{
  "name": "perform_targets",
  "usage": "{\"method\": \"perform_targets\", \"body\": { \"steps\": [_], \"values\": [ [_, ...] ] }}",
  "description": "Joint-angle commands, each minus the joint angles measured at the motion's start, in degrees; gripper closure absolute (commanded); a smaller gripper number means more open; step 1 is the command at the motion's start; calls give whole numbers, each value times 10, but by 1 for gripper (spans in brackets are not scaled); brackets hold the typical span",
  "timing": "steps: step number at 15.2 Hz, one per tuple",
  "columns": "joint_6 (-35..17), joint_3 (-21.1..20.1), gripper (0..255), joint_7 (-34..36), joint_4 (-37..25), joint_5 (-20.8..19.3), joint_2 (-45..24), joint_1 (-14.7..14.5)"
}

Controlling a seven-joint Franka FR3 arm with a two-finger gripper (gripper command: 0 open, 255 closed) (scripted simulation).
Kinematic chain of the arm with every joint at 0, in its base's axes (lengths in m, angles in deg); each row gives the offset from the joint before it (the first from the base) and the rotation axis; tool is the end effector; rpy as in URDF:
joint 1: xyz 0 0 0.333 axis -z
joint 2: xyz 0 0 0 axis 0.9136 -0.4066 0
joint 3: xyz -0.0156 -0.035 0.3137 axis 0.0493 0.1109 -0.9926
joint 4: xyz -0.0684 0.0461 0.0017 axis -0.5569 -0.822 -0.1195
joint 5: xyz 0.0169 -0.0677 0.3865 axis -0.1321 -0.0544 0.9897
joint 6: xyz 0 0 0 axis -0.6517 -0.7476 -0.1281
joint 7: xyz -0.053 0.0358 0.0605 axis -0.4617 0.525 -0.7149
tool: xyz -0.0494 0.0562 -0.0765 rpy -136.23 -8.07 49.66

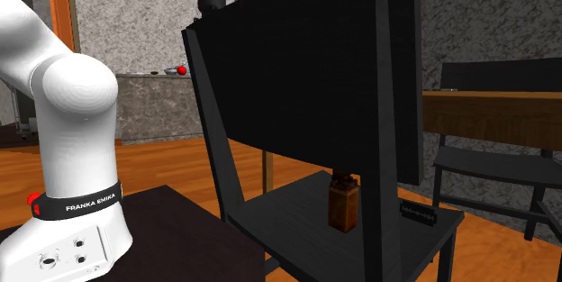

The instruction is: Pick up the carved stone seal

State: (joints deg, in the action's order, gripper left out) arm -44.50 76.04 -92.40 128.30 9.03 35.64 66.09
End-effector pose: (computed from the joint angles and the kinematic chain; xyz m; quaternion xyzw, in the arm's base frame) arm 0.3211 0.0314 0.5874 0.9985 0.0538 0.0046 0.0048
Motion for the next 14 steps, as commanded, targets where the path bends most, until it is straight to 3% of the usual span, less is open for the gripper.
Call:
{"method": "perform_targets", "body": {
  "steps": [1,14],
  "values": [
    [0,0,0,0,0,0,0,0],
    [-153,132,0,-130,84,-83,-70,64]
  ]
}}
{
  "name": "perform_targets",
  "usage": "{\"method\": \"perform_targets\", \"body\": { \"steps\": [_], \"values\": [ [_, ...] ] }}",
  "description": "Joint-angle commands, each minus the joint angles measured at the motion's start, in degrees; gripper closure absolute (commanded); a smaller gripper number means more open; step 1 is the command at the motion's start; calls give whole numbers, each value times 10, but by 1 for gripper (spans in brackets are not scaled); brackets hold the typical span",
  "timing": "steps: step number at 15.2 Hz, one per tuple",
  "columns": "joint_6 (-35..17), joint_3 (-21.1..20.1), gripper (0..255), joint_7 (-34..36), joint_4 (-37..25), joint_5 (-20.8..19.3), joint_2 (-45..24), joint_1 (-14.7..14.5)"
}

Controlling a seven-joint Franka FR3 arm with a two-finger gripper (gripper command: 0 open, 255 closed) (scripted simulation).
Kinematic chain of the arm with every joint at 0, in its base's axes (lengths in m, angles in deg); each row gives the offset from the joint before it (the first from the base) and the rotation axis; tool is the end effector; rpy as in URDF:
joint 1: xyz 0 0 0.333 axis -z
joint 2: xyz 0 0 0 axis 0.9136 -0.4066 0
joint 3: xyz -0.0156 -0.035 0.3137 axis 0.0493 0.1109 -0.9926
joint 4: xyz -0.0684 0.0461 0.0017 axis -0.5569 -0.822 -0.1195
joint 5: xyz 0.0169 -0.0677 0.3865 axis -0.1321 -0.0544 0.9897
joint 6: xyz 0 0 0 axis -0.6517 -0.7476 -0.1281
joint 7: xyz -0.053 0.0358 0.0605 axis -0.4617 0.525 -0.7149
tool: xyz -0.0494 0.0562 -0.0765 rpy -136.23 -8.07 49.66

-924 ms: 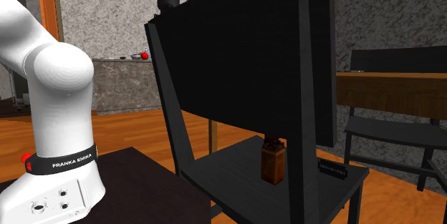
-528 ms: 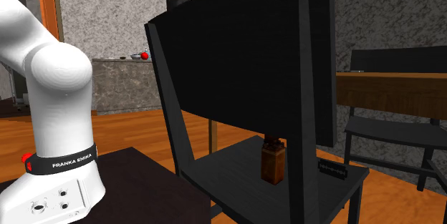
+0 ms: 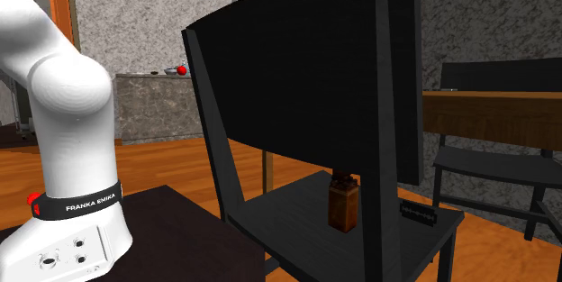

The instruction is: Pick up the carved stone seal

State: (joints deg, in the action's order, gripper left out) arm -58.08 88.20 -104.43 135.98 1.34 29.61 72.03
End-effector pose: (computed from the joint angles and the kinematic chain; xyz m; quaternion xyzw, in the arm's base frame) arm 0.3464 -0.1009 0.5062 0.9993 0.0373 0.0011 0.0046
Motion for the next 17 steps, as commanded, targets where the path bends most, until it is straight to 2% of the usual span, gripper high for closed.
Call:
{"method": "perform_targets", "body": {
  "steps": [1,10,17],
  "values": [
    [-30,21,0,-20,8,-11,-21,10],
    [-146,115,0,-113,-8,-35,-148,42],
    [-225,184,0,-205,-59,-2,-280,55]
  ]
}}
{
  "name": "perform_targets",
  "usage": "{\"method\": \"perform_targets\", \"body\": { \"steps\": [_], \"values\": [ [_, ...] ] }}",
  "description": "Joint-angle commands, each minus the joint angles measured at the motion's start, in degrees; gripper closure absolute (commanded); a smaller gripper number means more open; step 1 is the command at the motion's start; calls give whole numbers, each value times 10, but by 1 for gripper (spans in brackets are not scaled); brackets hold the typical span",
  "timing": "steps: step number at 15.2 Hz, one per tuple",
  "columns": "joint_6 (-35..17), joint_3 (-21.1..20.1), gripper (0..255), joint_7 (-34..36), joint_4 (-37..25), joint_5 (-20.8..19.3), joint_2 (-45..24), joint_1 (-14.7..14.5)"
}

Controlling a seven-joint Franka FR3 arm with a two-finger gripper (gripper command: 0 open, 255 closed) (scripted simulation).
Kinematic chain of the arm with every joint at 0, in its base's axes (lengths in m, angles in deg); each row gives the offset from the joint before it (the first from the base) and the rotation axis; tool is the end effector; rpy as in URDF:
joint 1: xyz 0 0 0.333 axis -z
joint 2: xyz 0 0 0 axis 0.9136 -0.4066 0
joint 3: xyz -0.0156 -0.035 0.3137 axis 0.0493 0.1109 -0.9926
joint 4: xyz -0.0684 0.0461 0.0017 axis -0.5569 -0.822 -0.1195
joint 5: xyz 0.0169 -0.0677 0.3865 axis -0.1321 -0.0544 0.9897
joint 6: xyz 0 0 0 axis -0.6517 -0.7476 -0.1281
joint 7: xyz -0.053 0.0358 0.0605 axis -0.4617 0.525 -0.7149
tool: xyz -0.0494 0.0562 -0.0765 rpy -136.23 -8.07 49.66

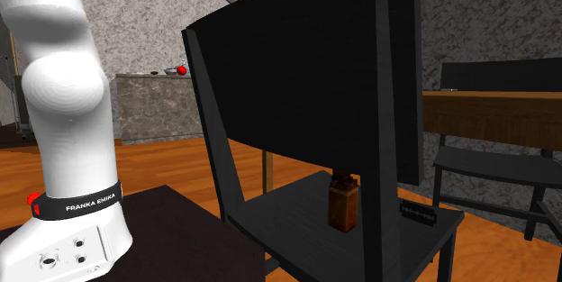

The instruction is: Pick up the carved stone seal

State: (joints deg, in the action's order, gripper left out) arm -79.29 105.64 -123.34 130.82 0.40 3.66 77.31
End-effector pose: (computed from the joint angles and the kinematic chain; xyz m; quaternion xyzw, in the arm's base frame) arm 0.3750 -0.2884 0.3858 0.9999 0.0146 -0.0031 0.0046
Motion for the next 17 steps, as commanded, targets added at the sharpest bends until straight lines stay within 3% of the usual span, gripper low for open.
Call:
{"method": "perform_targets", "body": {
  "steps": [1,5,14,15,17],
  "values": [
    [-23,18,0,-31,-17,17,-42,4],
    [-52,42,0,-92,-59,64,-121,16],
    [-109,37,0,-114,-41,97,-166,20],
    [-109,37,255,-115,-42,97,-167,20],
    [-109,37,255,-115,-41,97,-167,20]
  ]
}}
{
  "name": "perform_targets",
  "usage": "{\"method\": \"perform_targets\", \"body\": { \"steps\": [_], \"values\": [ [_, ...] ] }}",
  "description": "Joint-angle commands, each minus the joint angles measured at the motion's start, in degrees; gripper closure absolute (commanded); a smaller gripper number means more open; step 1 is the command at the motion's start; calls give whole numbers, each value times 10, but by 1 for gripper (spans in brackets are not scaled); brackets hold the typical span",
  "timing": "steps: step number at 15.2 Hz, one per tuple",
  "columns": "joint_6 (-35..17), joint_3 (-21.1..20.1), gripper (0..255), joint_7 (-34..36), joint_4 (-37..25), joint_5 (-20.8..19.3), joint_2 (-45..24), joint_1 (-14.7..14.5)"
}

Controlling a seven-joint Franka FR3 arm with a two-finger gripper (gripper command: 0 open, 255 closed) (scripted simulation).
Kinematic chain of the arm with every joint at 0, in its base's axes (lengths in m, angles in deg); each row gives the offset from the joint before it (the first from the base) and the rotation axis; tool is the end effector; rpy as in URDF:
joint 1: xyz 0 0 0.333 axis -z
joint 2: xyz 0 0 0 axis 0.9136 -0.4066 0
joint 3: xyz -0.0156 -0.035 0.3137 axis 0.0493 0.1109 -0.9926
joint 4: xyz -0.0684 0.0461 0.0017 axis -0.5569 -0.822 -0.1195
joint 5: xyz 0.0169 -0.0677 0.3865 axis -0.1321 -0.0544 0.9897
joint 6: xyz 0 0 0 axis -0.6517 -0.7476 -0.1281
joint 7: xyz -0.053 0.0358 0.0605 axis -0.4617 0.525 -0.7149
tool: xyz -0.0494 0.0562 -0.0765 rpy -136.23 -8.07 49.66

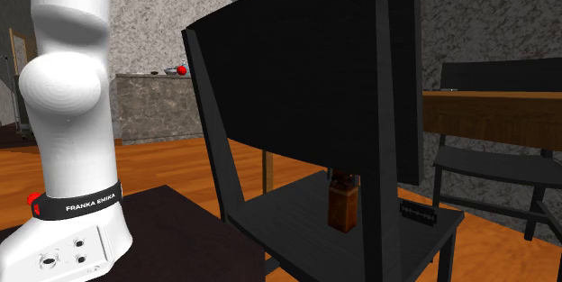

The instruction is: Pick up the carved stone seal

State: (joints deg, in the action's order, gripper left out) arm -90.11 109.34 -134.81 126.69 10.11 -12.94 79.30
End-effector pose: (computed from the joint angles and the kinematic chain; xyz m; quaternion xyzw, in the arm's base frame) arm 0.3814 -0.3513 0.3050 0.9999 0.0081 -0.0043 0.0052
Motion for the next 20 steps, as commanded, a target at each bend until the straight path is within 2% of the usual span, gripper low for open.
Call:
{"method": "perform_targets", "body": {
  "steps": [1,7,20],
  "values": [
    [-1,0,255,0,0,0,-1,0],
    [-1,0,255,0,0,0,0,0],
    [98,3,255,35,-35,-50,72,-5]
  ]
}}
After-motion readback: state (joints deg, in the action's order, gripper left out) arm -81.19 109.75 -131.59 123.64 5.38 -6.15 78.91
